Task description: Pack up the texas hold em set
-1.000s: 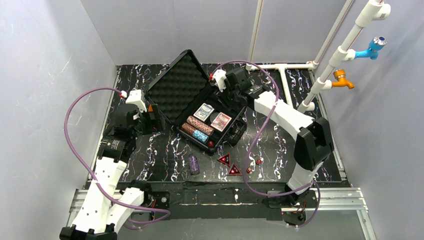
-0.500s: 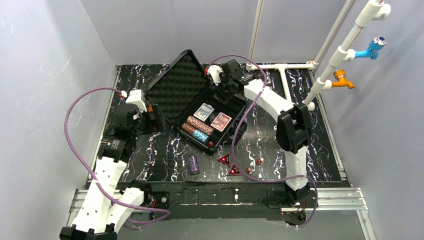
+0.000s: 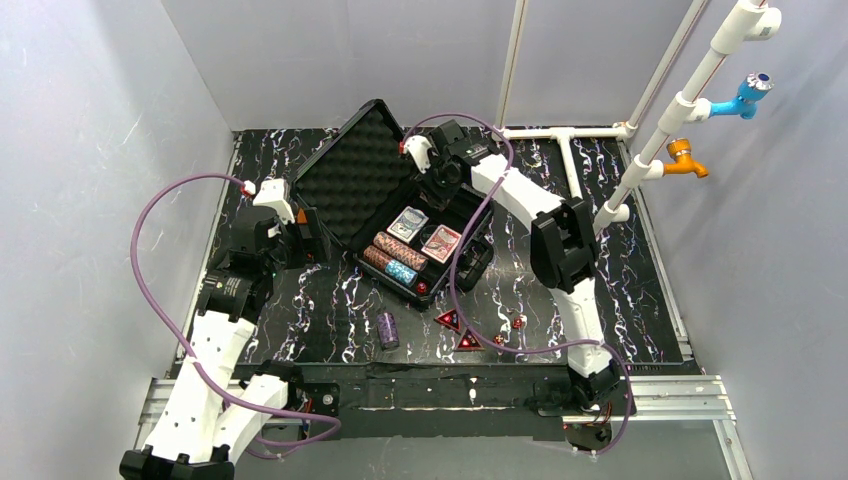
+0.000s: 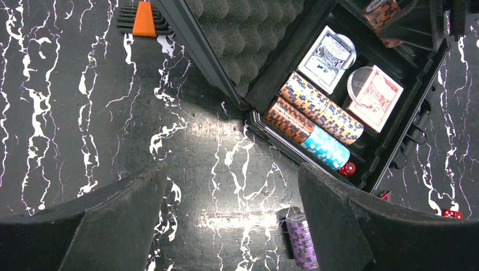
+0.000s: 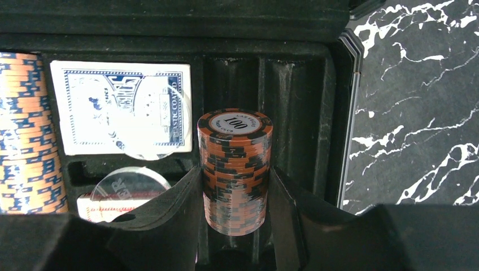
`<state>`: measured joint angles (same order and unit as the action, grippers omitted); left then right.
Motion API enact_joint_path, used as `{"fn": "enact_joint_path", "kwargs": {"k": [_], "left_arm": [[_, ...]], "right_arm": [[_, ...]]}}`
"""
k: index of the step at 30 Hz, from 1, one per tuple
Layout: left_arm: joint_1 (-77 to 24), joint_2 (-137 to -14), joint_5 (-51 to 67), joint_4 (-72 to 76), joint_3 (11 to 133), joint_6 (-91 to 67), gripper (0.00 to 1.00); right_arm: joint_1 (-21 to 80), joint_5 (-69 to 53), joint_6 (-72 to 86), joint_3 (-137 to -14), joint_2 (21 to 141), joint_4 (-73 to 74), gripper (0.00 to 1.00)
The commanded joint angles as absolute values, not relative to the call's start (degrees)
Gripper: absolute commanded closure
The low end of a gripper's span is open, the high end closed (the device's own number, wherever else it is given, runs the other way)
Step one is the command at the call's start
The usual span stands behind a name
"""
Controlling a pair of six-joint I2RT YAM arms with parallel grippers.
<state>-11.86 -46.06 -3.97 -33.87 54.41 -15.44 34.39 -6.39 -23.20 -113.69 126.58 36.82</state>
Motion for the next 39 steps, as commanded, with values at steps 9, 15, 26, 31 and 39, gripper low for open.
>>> {"fn": "enact_joint_path", "kwargs": {"k": [9, 15, 26, 31, 39], "left_arm": [[-12.1, -46.6, -4.1, -33.7, 54.8, -15.0, 0.15], [-12.2, -46.8, -4.0, -33.7, 54.9, -15.0, 0.15], [-12.1, -46.8, -3.9, -33.7, 54.9, -14.9, 0.16], [-12.1, -46.8, -3.8, -33.7, 54.9, -14.9, 0.16], [-12.1, -46.8, -3.9, -33.7, 54.9, -14.9, 0.16]], "right_arm": [[34.4, -8.0, -24.7, -122.0, 131.7, 35.4, 0.99], [34.5, -8.3, -24.6, -123.4, 133.4, 35.4, 0.99], [35.4, -7.9, -24.0, -124.6, 135.3, 34.7, 0.99], [35.8, -7.0, -23.6, -124.6, 135.7, 33.5, 0.99], [36.2, -6.0, -22.9, -125.5, 136.3, 32.4, 0.99]]}}
